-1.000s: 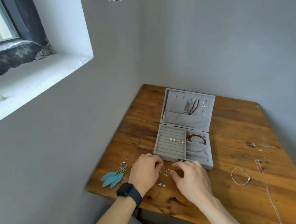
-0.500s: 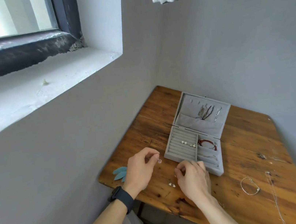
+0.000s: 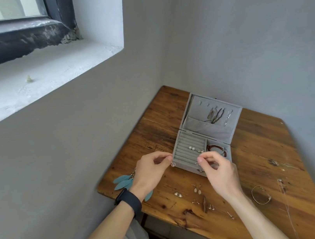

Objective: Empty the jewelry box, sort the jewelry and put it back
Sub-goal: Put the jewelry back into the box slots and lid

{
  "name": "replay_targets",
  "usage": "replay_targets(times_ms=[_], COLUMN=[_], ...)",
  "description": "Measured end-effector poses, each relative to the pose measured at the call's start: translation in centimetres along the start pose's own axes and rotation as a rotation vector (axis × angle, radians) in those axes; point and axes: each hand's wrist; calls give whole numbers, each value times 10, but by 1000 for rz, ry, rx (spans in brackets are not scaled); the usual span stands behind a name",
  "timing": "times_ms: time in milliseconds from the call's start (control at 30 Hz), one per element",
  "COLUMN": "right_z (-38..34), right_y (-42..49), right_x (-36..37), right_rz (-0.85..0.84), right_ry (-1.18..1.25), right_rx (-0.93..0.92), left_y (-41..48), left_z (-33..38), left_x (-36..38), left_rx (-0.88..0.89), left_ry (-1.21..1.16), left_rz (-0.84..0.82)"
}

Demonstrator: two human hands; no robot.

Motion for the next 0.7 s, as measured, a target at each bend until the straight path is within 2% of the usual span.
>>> replay_targets(times_ms=[300,467,700], right_z=[26,38,44], right_y=[53,85,104], right_x=[-14,-11,4], right_rz=[-21,-99,-157], right_ry=[-144,-269,-309], right_rx=[-64,-68,-70], left_y=[25,39,46], left_z=[10,10,3], left_x=[18,24,24], left_rx=[60,83,98], left_ry=[11,22,40], left_rz=[-36,-57,-60])
Point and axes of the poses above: each hand's wrist, its own y-axis towards the middle knuckle, its own x-axis out of the palm, z = x × y, and after that the axes turned 14 degrees about z, right-handed
